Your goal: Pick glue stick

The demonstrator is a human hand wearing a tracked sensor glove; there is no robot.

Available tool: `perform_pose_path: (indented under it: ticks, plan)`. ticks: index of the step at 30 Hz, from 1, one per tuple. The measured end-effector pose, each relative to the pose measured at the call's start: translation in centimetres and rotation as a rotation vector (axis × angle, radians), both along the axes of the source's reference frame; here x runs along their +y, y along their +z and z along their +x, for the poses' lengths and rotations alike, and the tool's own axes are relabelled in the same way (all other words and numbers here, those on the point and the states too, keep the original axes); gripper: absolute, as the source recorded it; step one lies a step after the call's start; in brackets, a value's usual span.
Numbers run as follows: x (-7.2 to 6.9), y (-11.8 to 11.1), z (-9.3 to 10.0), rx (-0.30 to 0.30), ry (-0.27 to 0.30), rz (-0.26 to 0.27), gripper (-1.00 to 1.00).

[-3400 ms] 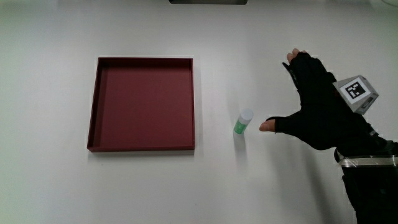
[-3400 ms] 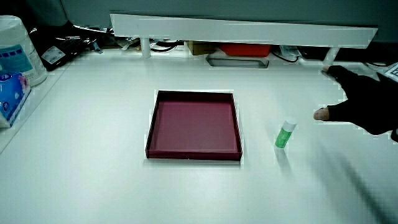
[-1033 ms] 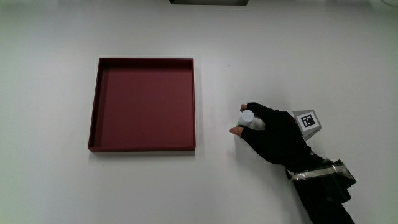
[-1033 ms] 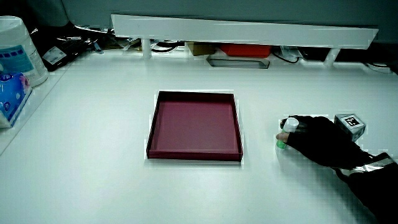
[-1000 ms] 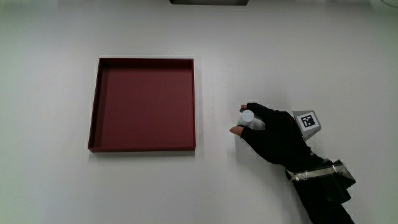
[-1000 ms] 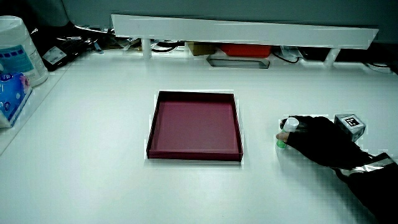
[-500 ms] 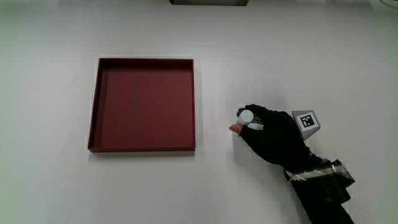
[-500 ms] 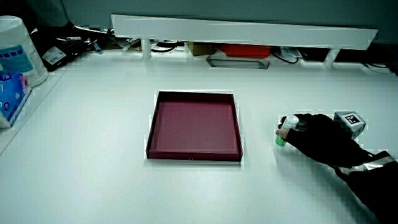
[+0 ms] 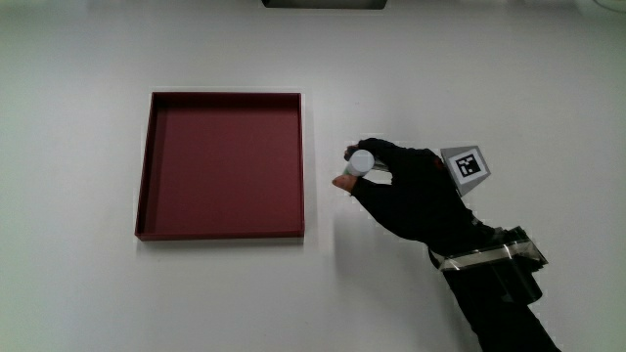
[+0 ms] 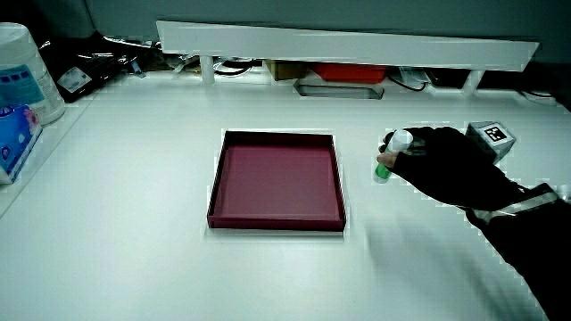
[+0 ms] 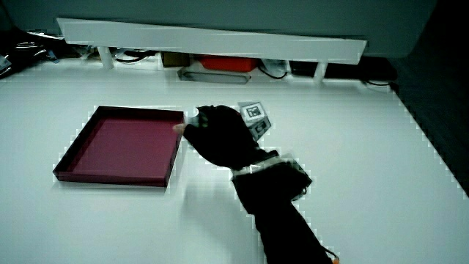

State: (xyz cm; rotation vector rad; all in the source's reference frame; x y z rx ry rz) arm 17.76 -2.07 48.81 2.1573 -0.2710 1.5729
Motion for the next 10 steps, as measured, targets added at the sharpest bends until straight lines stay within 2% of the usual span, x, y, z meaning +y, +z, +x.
perform_pose_path:
  ticks: [1, 2, 3, 6, 7, 9, 10]
  plan:
    - [-0.1, -0.4, -0.5, 0.010, -0.005, -0.015, 1.00]
    - [-0.2, -0.8, -1.0, -0.010, -0.008, -0.025, 1.00]
    - [-0.4, -0.9, -1.5, 0.004, -0.019, -0.007, 1.00]
    - [-0.6, -1.4, -3.1, -0.034, -0.035, -0.008, 1.00]
    - [-0.7, -1.8, -3.8, -0.096, -0.047, 0.007, 1.00]
    - [-0.8, -1.9, -4.8, -0.090, -0.070, 0.044, 1.00]
    - [-0.8, -2.1, -5.3, -0.106, -0.075, 0.027, 1.00]
